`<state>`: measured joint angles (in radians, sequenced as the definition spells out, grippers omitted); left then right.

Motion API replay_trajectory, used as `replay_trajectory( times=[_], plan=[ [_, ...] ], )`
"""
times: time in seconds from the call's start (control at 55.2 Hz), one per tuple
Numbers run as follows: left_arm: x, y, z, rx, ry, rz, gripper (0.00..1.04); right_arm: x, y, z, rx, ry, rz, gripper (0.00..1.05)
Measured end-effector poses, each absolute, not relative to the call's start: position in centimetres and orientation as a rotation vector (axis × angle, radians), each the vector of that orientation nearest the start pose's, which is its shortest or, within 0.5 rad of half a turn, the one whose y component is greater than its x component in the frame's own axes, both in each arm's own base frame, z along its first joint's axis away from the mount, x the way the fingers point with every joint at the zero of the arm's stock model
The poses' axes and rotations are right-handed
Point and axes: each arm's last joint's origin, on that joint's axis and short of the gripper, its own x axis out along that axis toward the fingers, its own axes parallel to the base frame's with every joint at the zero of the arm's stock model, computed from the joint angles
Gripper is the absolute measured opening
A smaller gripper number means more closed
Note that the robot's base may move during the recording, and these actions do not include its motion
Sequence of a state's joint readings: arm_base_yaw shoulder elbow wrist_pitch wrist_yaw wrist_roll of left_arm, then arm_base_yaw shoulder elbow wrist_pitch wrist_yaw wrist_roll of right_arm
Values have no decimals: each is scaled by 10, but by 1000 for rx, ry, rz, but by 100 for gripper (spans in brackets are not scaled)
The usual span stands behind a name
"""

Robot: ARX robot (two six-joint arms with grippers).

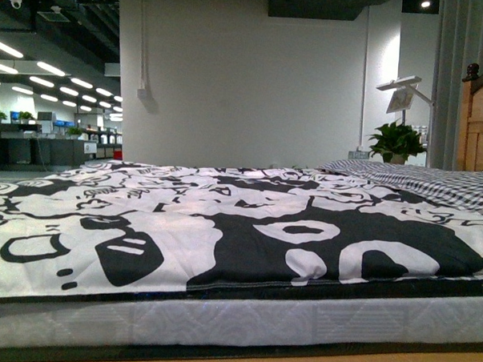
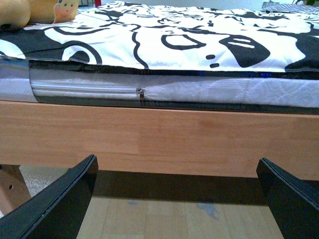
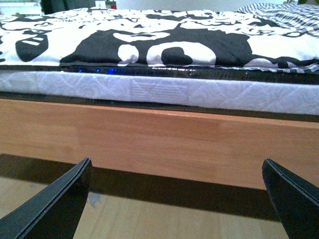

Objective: Put away toys

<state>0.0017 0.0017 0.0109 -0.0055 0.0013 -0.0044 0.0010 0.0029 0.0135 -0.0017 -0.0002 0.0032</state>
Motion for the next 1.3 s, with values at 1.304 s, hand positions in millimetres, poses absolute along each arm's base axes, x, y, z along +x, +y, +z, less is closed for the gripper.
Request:
replay_trajectory(
  times=[1.304],
  plan=[
    [97,0,167,-4,-4,-1,99,97,0,168,3,-9,1,104]
  ],
)
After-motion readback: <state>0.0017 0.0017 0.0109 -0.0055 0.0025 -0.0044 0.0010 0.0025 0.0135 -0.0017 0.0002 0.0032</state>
